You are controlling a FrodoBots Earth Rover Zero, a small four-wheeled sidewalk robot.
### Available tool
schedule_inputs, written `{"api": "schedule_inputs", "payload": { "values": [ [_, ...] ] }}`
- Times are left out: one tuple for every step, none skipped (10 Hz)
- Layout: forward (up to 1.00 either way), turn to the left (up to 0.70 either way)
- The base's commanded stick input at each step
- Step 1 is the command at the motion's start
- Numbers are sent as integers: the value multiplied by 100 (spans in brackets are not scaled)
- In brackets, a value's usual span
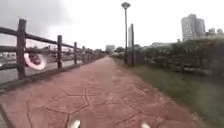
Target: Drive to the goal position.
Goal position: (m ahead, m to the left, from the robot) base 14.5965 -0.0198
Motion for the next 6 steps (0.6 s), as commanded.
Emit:
{"api": "schedule_inputs", "payload": {
  "values": [
    [70, 0],
    [70, 0],
    [70, 0],
    [70, 0],
    [70, 0],
    [70, 0]
  ]
}}
